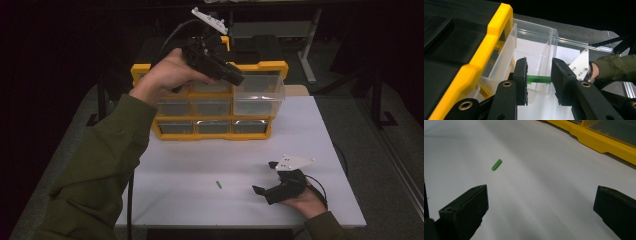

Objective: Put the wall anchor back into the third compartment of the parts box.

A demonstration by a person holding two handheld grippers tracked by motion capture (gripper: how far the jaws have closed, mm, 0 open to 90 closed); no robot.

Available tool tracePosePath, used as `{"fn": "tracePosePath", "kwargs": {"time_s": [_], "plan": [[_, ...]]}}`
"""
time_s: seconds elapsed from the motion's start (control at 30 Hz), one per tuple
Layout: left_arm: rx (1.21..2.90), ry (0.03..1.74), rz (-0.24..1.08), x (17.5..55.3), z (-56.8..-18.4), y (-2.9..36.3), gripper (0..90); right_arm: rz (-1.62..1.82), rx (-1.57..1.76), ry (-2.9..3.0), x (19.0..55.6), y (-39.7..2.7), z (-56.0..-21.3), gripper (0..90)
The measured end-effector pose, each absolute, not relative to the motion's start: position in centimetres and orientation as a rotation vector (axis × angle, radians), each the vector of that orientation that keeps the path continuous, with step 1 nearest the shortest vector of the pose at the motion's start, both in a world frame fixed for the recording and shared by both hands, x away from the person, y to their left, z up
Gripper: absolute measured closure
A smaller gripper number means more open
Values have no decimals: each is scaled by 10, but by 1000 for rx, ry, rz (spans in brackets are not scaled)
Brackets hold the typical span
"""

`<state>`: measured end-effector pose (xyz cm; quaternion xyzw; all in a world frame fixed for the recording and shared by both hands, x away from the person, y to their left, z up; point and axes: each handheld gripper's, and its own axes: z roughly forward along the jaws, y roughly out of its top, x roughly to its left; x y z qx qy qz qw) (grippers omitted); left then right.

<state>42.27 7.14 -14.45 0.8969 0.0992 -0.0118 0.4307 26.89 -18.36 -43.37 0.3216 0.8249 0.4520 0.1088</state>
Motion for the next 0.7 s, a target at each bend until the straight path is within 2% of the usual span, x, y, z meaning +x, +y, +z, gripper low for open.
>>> {"fn": "tracePosePath", "kwargs": {"time_s": [0.4, 0.6, 0.7], "plan": [[2261, 284, -35, 433, -163, 48, 656, 1339, 940, 2422, 268, -185, -433, 0], [2237, 276, -24, 432, -157, 56, 546, 1341, 940, 2422, 268, -185, -433, 0], [2229, 279, -18, 430, -153, 63, 534, 1334, 955, 2430, 268, -185, -433, 0]]}}
